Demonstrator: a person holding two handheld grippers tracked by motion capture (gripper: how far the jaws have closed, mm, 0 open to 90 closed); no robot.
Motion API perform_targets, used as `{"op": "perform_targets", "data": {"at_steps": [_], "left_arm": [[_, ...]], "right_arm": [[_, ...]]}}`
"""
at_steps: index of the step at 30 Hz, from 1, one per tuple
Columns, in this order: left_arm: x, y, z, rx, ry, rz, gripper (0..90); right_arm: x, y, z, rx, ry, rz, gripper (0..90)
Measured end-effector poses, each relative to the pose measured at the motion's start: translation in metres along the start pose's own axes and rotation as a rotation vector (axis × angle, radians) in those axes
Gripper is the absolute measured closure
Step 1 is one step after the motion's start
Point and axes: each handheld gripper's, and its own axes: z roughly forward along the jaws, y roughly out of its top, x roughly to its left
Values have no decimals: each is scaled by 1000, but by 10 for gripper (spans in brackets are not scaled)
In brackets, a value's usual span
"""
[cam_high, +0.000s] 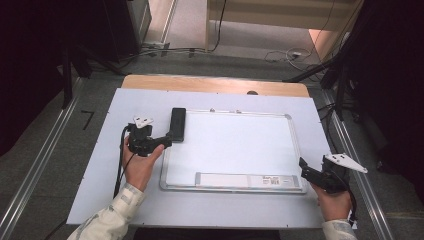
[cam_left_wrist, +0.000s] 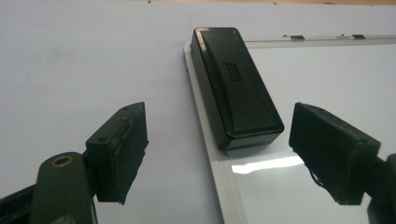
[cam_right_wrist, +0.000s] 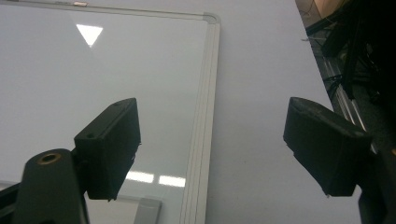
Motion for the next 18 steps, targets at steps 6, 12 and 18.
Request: {"op": "perform_targets", "data": {"at_steps": [6,12,18], "left_arm": [[8,-9,-7,6,1,-7,198],[20,-17,-16,5,18,-18,198],[30,-24,-24,7,31,-41,198]], "right_arm": [[-1,0,-1,-4,1,1,175],[-1,0,-1,-7,2,3,175],[0,0,-1,-5,1,2,175]]}}
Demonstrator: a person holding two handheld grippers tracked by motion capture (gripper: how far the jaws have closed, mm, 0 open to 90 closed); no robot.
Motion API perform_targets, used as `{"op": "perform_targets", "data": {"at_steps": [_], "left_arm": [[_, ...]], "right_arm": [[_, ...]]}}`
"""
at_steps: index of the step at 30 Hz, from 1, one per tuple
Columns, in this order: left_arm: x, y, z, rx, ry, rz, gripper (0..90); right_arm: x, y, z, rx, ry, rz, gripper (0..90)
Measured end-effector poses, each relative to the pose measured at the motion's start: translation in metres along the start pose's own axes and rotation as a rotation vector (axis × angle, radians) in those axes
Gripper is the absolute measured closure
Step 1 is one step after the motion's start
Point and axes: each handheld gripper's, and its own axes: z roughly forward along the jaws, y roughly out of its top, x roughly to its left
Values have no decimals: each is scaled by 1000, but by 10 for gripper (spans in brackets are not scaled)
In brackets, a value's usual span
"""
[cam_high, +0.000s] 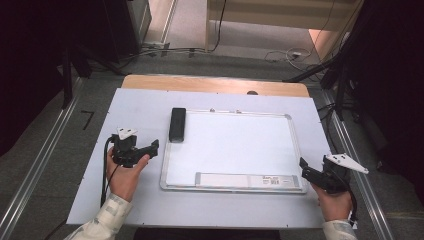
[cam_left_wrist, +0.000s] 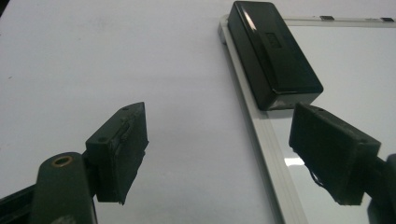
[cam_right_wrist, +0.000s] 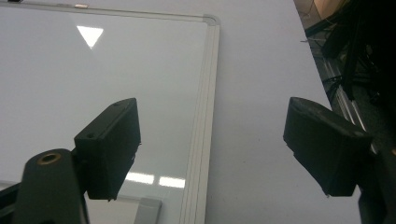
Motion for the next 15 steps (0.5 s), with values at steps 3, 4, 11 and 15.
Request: {"op": "perform_targets", "data": {"at_steps": [3,4,11,15], "left_arm": [[3,-2,-4,-3,6,-2,198],[4,-3,-5,-3,6,-2,198],[15,-8,-12,-4,26,-16,198],[25,-13,-15,3,36,-38,198]], "right_arm": [[0,0,0,0,-1,0,175],[0,0,0,0,-1,0,175],[0,0,0,3,-5,0,174],[0,0,0,3,-5,0,175]]}}
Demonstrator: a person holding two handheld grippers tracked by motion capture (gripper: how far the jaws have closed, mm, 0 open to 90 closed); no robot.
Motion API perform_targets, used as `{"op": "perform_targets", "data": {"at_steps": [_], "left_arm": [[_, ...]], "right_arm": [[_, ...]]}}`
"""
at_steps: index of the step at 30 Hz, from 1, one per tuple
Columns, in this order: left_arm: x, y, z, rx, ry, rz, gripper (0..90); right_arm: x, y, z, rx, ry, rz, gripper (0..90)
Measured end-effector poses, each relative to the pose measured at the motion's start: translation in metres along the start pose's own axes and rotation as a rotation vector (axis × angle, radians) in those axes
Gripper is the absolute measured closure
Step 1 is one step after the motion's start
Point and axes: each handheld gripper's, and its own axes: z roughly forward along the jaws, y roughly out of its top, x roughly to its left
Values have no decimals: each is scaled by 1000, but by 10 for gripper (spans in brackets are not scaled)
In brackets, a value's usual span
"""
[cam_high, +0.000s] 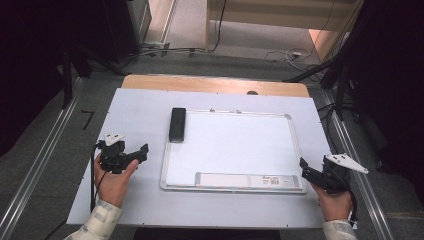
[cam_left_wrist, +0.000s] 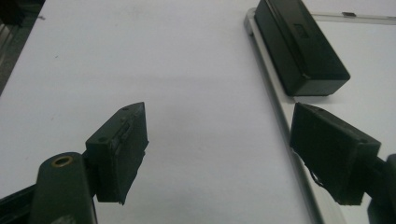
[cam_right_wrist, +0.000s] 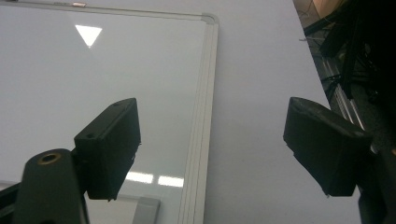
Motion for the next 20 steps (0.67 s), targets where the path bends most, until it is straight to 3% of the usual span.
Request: {"op": "perform_targets", "data": {"at_steps": [5,20], "left_arm": [[11,-3,-2,-2,11,-38,198],[21,-6,-7,-5,35,-49,198]], "right_arm": [[0,0,1,3,-4,-3,175],[1,0,1,5,-2,-1,175]]}}
